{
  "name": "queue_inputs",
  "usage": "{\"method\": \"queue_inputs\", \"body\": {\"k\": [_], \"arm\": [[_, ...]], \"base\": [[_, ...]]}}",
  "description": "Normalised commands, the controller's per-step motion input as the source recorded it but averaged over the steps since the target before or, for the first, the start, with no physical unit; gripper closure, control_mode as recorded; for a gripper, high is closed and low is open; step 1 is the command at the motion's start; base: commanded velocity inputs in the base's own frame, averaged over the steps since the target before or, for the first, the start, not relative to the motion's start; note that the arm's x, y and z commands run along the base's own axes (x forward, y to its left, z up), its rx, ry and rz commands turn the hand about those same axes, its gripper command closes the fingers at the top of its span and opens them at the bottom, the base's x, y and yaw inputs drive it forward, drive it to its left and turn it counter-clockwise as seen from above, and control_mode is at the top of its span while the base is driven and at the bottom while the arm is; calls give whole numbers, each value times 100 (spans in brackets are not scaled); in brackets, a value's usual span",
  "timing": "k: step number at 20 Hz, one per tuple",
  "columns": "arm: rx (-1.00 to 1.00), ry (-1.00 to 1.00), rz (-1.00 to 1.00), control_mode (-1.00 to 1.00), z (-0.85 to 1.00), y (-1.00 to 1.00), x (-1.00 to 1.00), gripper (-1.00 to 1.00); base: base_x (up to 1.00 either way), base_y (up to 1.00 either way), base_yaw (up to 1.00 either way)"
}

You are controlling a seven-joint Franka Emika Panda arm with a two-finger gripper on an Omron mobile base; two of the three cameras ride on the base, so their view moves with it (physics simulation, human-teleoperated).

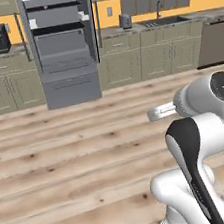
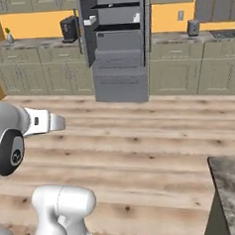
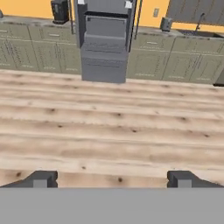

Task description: Gather the carrot and squash from the fridge and place them on a tray on the dining counter. Then gather the steak and fish from the fridge and place them on the other tray.

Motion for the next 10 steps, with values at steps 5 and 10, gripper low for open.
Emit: {"method": "queue_inputs", "body": {"k": [5,10], "arm": [[0,0,0,100,0,0,0,-100],[0,0,0,100,0,0,0,-100]], "base": [[100,0,13],[100,0,11]]}}
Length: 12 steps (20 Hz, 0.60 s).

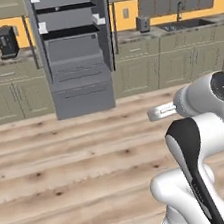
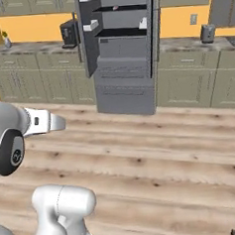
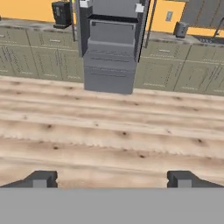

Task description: Gather the carrot and squash from the fridge and place them on a tray on the dining counter. Then gather the steak and fish from the fridge and place them on the other tray.

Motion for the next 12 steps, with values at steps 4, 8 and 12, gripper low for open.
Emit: {"method": "queue_inputs", "body": {"k": [4,8,12], "arm": [[0,0,0,100,0,0,0,-100],[0,0,0,100,0,0,0,-100],[0,0,0,100,0,0,0,-100]], "base": [[100,0,9],[100,-10,13],[100,-14,12]]}}
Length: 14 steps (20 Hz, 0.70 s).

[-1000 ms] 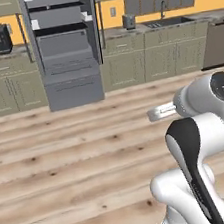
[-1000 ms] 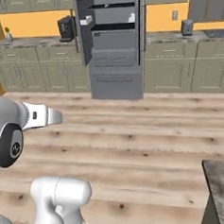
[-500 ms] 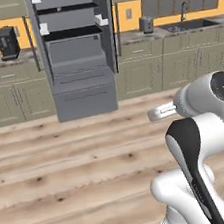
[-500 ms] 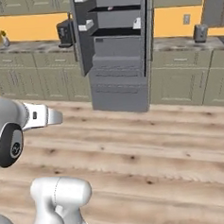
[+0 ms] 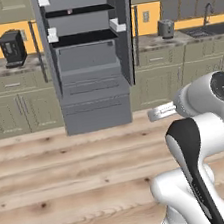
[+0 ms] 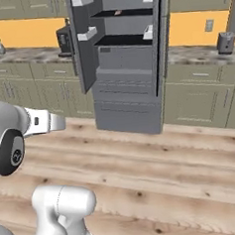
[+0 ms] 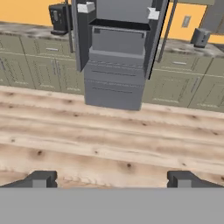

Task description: Gather the carrot and squash from the fridge and place them on a tray on the dining counter. Then gather the steak and fish from the fridge and place them on the other tray.

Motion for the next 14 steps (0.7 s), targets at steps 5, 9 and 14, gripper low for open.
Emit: {"method": "queue_inputs", "body": {"k": [5,9,14], "arm": [[0,0,0,100,0,0,0,-100],[0,0,0,100,0,0,0,-100],[0,0,0,100,0,0,0,-100]], "base": [[100,-19,9],[100,-16,2],[100,-7,0]]}}
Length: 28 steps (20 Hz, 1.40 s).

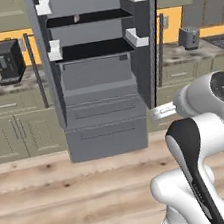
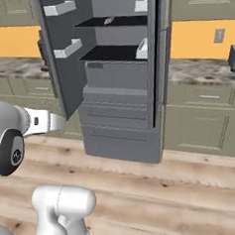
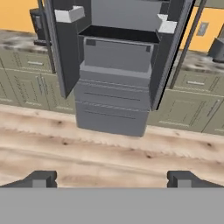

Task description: Gather the carrot and squash from the fridge and place them on a tray on the dining counter. Then gather the steak and fish from the fridge and place them on the other tray.

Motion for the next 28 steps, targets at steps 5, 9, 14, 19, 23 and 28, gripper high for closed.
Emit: {"method": "queue_inputs", "body": {"k": [5,9,14,19,23,28], "arm": [[0,0,0,100,0,0,0,-100],[0,0,0,100,0,0,0,-100],[0,0,0,100,0,0,0,-100],[0,0,0,100,0,0,0,-100],[0,0,0,100,0,0,0,-100],[0,0,0,100,0,0,0,-100]], "base": [[100,0,0],[100,0,-3],[100,1,-5],[91,20,-6],[78,36,-7],[52,44,-4]]}}
